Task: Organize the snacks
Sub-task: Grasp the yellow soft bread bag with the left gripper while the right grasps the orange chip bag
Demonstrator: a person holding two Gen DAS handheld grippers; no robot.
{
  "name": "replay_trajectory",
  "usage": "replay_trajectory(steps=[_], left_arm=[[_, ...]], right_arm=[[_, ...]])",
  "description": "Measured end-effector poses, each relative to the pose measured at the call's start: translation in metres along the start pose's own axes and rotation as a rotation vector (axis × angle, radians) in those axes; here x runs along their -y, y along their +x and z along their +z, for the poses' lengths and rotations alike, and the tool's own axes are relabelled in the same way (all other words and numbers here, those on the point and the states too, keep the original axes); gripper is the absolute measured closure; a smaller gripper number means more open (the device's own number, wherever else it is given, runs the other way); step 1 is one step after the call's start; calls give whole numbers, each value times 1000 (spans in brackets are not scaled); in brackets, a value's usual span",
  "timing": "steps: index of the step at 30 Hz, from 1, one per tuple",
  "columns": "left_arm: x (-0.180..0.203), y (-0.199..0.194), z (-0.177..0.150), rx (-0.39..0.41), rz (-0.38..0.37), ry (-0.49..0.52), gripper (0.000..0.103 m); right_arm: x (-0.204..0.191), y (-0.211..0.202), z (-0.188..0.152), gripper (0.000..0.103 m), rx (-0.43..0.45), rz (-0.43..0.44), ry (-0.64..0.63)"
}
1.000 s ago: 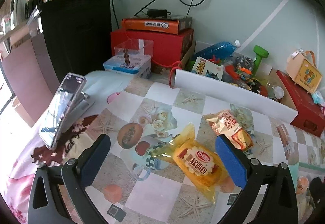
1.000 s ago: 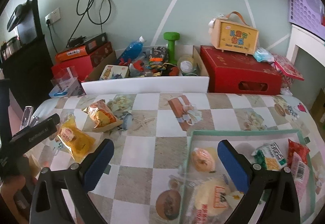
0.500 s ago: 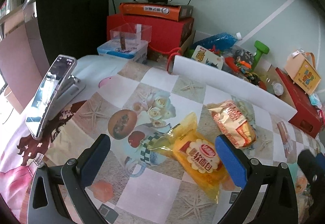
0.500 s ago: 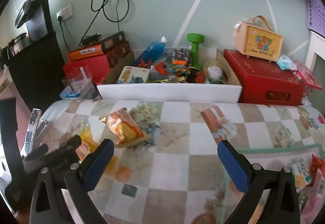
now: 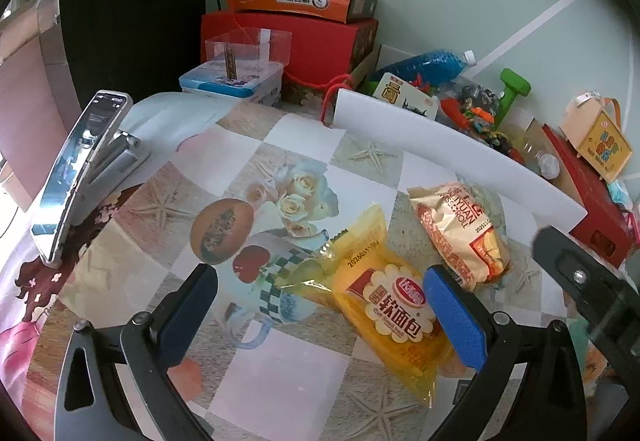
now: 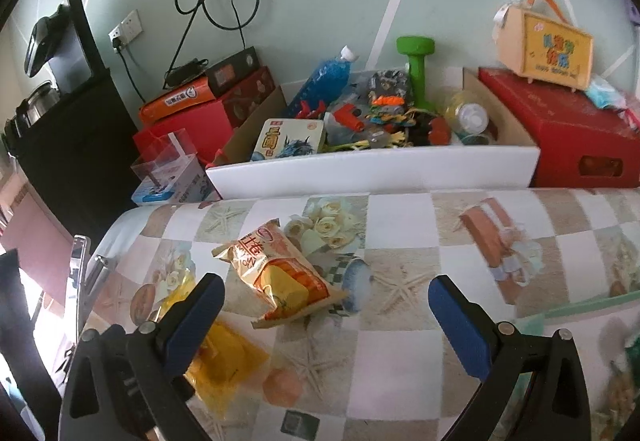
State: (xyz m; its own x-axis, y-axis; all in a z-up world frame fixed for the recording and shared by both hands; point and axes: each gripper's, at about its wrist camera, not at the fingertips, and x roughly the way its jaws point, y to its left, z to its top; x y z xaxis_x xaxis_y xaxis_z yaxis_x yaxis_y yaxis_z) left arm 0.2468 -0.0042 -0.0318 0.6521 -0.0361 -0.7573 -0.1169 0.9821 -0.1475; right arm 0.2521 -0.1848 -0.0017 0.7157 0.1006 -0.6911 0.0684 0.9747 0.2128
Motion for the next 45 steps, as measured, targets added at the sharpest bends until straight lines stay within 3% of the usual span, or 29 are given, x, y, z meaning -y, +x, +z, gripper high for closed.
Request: replay_trajectory(steps=[16, 32, 35, 39, 45], left_arm=[[5, 5, -3, -15, 4, 19, 0], [-10, 4, -4, -34, 9, -23, 0], [-13, 3, -3, -35, 11, -32, 0], [-19, 2, -2, -42, 6, -60, 0], [-21, 1, -2, -45, 12, -75, 0]], right_arm=[[7, 46, -6, 0, -76, 138, 77], [12, 55, -11, 2, -77, 144, 97], [12, 54, -10, 15, -71, 129, 98], [10, 52, -11, 21, -70, 135, 92], [11, 52, -12, 37, -75, 175, 100]])
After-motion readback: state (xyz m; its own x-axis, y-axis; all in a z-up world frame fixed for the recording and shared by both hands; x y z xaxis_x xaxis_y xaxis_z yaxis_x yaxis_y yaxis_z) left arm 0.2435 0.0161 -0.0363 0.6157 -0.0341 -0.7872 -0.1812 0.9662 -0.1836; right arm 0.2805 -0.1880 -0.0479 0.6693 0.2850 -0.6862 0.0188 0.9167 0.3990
